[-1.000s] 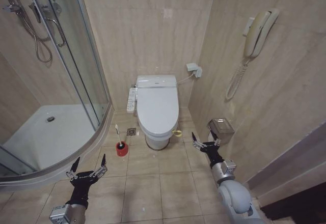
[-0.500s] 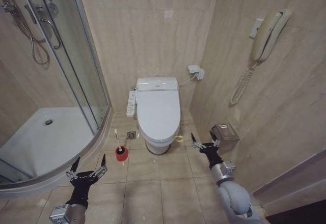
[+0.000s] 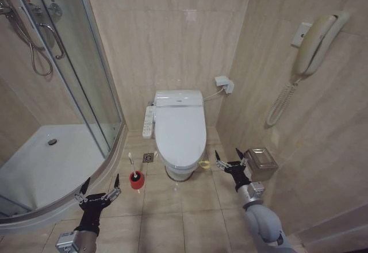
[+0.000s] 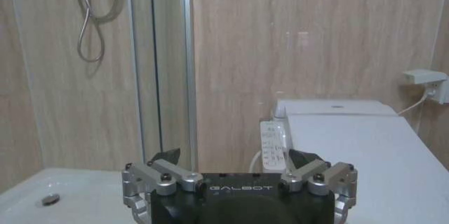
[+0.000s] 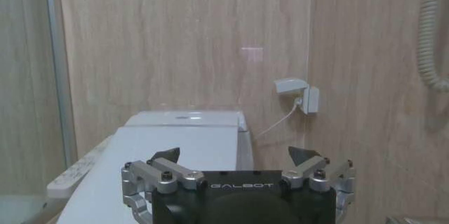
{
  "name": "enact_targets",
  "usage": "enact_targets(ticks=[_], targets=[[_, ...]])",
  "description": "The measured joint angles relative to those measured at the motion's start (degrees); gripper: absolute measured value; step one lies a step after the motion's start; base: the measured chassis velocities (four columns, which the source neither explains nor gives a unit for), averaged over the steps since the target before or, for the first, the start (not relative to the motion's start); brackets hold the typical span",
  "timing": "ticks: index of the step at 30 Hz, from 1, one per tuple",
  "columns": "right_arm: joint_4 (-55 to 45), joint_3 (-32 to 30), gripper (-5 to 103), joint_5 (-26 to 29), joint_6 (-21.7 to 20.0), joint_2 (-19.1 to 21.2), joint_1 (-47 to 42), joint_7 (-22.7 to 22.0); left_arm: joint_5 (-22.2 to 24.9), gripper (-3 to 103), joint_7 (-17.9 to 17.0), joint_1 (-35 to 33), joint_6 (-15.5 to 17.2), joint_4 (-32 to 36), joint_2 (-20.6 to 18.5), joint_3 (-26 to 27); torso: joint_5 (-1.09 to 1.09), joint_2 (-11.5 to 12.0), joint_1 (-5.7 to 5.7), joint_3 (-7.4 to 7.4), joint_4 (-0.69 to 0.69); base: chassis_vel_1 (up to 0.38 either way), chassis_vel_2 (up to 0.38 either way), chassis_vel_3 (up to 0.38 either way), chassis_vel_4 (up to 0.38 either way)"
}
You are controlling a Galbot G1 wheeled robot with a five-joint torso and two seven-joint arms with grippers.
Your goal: Open the toilet lid, clean the toilet bowl with a toilet brush, close the toilet lid, and flush.
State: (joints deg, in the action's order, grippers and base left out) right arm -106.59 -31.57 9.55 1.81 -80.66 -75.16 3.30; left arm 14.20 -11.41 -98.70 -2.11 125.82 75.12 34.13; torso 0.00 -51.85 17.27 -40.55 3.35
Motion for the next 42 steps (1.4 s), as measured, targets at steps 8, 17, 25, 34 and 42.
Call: enact_targets(ticks=[8,17,25,34,42], targets=[[0.7,1.0,100,-4.4,0.5,-0.3,0.0,-2.8,0.0,100,0.0,0.0,0.0,0.0,0.0,0.0,0.00,0.0,0.01,-0.01,0.01,-0.046,0.045,0.051,-0.053],[8.8,3.0,100,-7.5,2.9,-1.0,1.5,-4.6,0.0,100,0.0,0.0,0.0,0.0,0.0,0.0,0.00,0.0,-0.02,0.00,0.00,0.000,0.000,0.000,0.000],[16.2,3.3,100,-10.2,7.9,-1.6,2.6,-5.5,0.0,100,0.0,0.0,0.0,0.0,0.0,0.0,0.00,0.0,-0.02,0.00,0.00,0.000,0.000,0.000,0.000],[22.3,4.4,100,-12.3,11.4,-1.8,3.7,-5.5,0.0,100,0.0,0.0,0.0,0.0,0.0,0.0,0.00,0.0,-0.01,0.00,0.00,0.000,0.000,0.000,0.000],[27.4,5.3,100,-14.2,13.8,-2.3,5.5,-5.5,0.0,100,0.0,0.0,0.0,0.0,0.0,0.0,0.00,0.0,-0.01,0.00,0.00,0.000,0.000,0.000,0.000]])
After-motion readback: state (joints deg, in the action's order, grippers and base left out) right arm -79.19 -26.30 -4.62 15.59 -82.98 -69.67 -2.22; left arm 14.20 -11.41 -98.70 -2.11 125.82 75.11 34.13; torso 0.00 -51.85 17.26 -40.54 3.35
